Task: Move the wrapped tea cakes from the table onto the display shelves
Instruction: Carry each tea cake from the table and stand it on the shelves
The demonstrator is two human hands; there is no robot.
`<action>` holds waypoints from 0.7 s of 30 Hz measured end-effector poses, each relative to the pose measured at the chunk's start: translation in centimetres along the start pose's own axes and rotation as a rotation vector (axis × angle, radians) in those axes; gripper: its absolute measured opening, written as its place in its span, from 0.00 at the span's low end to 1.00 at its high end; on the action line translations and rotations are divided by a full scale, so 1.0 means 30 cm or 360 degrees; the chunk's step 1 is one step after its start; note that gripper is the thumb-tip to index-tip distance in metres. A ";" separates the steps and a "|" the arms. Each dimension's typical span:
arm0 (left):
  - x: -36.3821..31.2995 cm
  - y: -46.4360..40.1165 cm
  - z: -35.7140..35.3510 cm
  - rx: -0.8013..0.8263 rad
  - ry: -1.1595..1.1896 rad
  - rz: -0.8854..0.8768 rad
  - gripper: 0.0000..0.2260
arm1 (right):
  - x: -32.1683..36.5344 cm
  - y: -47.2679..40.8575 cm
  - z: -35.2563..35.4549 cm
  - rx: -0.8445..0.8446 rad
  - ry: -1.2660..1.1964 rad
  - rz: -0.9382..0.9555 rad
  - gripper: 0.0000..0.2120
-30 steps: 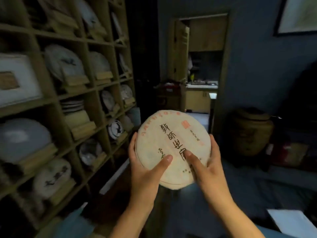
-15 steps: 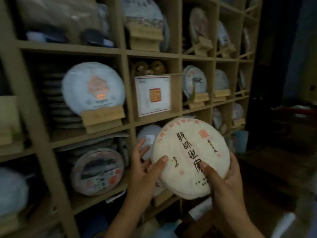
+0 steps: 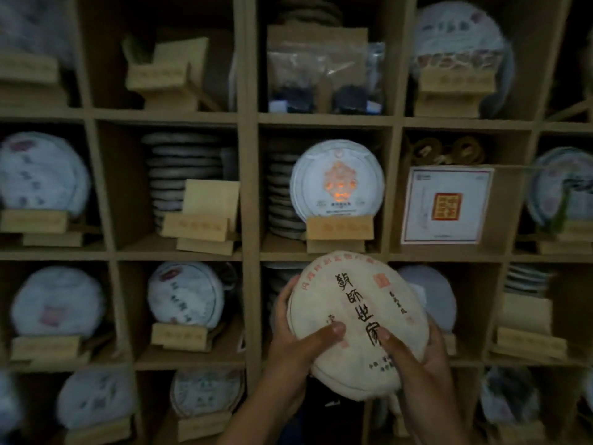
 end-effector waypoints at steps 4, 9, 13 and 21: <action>-0.060 -0.007 0.051 -0.0079 -0.0016 -0.0099 0.40 | -0.012 -0.021 -0.051 0.0263 -0.0031 -0.0285 0.32; -0.121 -0.002 0.112 -0.0213 -0.0016 -0.0139 0.42 | 0.025 -0.053 -0.105 0.0497 0.0545 -0.0295 0.43; -0.142 -0.002 0.122 -0.0140 -0.0125 -0.0082 0.42 | 0.048 -0.058 -0.153 0.0598 0.0623 -0.0049 0.43; -0.133 -0.003 0.109 0.0023 -0.0079 0.0147 0.36 | 0.061 -0.112 -0.180 0.0663 0.0157 -0.0227 0.30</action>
Point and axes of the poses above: each hand's wrist, its own y-axis away from the middle knuckle, its own z-axis out of the back of the hand, x = y × z, the point moved 4 cm from there along -y, towards the middle knuckle, and after that the axes turned 12 degrees about -x, right-handed, at the moved point
